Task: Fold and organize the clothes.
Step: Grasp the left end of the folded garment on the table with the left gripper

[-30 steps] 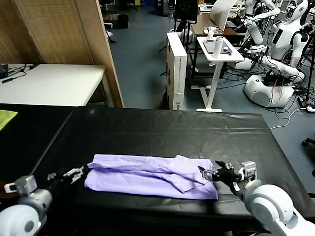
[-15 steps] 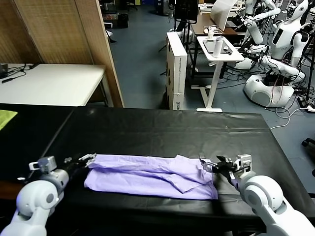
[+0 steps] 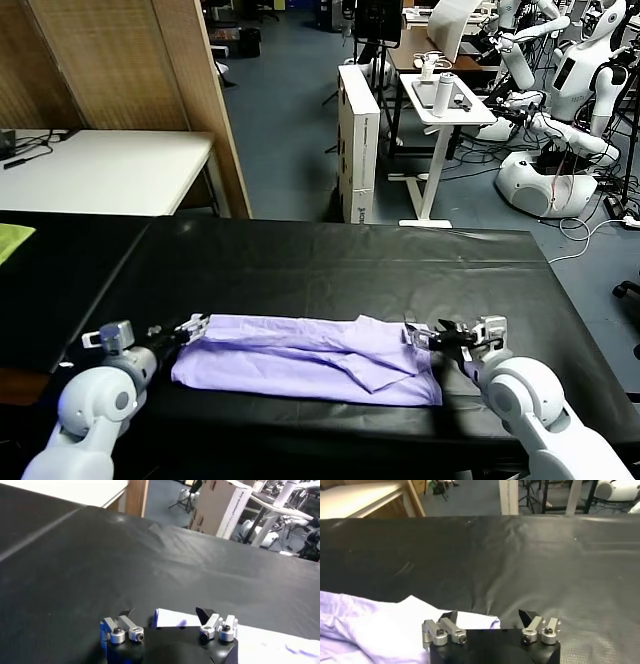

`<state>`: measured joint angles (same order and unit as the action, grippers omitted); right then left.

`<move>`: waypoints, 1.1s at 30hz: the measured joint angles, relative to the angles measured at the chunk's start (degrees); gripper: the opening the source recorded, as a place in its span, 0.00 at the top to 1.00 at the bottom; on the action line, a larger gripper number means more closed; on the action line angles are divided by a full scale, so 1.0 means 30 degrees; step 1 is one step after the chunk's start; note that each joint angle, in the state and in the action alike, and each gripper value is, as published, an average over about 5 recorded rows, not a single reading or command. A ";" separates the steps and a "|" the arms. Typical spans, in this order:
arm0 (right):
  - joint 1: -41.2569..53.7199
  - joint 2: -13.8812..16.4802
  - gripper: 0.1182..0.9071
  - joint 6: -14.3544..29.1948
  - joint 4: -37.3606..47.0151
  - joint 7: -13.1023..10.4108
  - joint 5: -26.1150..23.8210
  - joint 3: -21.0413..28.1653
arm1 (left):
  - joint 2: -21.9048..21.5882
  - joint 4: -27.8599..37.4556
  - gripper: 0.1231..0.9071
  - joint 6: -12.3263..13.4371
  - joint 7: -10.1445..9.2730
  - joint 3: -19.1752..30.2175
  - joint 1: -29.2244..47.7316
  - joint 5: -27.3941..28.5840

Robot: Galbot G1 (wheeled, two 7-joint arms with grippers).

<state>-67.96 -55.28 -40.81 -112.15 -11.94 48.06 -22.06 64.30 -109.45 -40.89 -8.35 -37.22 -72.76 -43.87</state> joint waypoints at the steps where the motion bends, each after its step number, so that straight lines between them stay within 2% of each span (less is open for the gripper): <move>1: 0.0008 -0.0058 0.31 0.0010 0.0051 0.0032 -0.0040 0.0011 | 0.0018 0.0018 0.00 0.0011 0.0011 0.0006 -0.0015 0.0015; 5: 0.0020 -0.0266 0.49 0.0058 0.0271 0.0126 -0.0205 0.0061 | 0.0082 0.0106 0.00 0.0061 0.0030 0.0038 -0.0043 0.0088; 8: -0.0034 -0.0380 0.60 0.0152 0.0501 0.0241 -0.0384 0.0078 | 0.0108 0.0192 0.04 0.0093 0.0055 0.0067 -0.0035 0.0117; 11: -0.0082 -0.0481 0.70 0.0242 0.0704 0.0337 -0.0518 0.0065 | 0.0149 0.0275 0.14 0.0125 0.0092 0.0101 -0.0021 0.0132; 16: -0.0065 -0.0644 0.94 0.0385 0.0884 0.0365 -0.0623 0.0048 | 0.0220 0.0333 0.36 0.0198 0.0176 0.0159 0.0008 0.0148; 17: -0.0064 -0.0691 0.96 0.0472 0.0912 0.0360 -0.0647 0.0041 | 0.0229 0.0330 0.39 0.0233 0.0204 0.0167 0.0019 0.0151; 20: -0.0071 -0.0890 0.96 0.0839 0.0990 0.0275 -0.0733 -0.0042 | 0.0264 0.0337 0.60 0.0416 0.0312 0.0200 0.0095 0.0216; 22: -0.0068 -0.1064 0.96 0.1080 0.1072 0.0186 -0.0815 -0.0152 | 0.0313 0.0404 0.79 0.0541 0.0403 0.0266 0.0212 0.0302; 24: -0.0035 -0.1266 0.96 0.1277 0.1191 0.0098 -0.0888 -0.0276 | 0.0404 0.0539 0.91 0.0621 0.0476 0.0384 0.0394 0.0399; 27: 0.0061 -0.1552 0.96 0.1622 0.1381 -0.0026 -0.0948 -0.0392 | 0.0610 0.0812 0.97 0.0651 0.0498 0.0621 0.0779 0.0553; 33: 0.0387 -0.1934 0.96 0.2688 0.1803 -0.0378 -0.1006 -0.0431 | 0.1158 0.1445 0.97 0.0685 0.0404 0.1149 0.1769 0.0868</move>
<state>-66.80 -61.09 -32.75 -106.74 -13.08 45.04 -23.36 67.77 -105.12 -38.83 -7.14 -33.77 -67.45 -41.26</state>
